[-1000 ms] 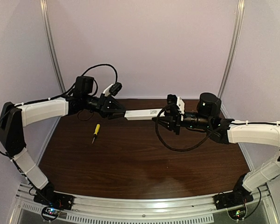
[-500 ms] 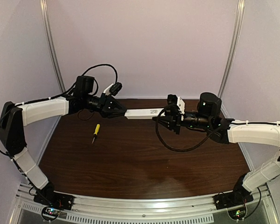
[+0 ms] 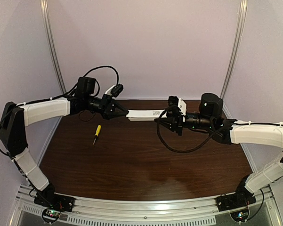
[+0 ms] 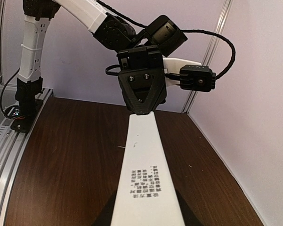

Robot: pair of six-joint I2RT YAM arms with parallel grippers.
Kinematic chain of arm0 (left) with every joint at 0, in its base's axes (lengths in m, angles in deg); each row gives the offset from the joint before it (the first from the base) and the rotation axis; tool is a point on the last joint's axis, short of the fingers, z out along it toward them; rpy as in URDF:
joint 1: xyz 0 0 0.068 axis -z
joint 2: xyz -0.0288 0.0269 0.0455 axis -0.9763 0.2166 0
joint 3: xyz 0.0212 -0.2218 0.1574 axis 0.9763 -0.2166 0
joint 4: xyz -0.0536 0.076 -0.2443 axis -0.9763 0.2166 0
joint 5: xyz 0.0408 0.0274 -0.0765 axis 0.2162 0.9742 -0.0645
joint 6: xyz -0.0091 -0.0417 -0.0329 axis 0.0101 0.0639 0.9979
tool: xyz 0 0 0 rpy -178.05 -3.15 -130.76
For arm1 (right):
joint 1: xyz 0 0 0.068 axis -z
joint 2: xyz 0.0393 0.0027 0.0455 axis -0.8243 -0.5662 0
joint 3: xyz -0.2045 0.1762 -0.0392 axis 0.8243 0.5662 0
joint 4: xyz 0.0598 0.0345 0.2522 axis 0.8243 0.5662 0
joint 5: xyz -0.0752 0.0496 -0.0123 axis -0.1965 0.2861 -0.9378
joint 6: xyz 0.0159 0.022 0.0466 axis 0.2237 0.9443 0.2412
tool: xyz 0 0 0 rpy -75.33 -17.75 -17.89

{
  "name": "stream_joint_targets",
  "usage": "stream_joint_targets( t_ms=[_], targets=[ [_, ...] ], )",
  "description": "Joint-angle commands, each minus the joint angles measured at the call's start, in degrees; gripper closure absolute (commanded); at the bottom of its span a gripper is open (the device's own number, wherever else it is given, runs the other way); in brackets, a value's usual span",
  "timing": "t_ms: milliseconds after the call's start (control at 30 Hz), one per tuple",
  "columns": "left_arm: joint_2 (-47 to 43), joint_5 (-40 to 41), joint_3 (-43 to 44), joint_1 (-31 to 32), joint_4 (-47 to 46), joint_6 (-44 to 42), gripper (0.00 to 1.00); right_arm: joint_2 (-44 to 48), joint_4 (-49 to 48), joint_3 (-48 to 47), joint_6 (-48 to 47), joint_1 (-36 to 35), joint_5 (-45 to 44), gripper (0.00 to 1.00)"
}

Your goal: Unload the batteries from the remote control

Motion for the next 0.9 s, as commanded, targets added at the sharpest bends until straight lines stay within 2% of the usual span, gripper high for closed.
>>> stream_joint_targets(
  t_ms=[0, 867],
  targets=[
    [0.91, -1.38, 2.5, 1.24, 0.31, -1.21, 1.0, -0.67, 0.94, -1.23, -0.29, -0.21, -1.2, 1.0],
    [-0.65, -0.34, 3.35, 1.17, 2.4, -3.56, 1.0, -0.49, 3.87, -0.77, -2.58, -0.21, -3.73, 1.0]
  ],
)
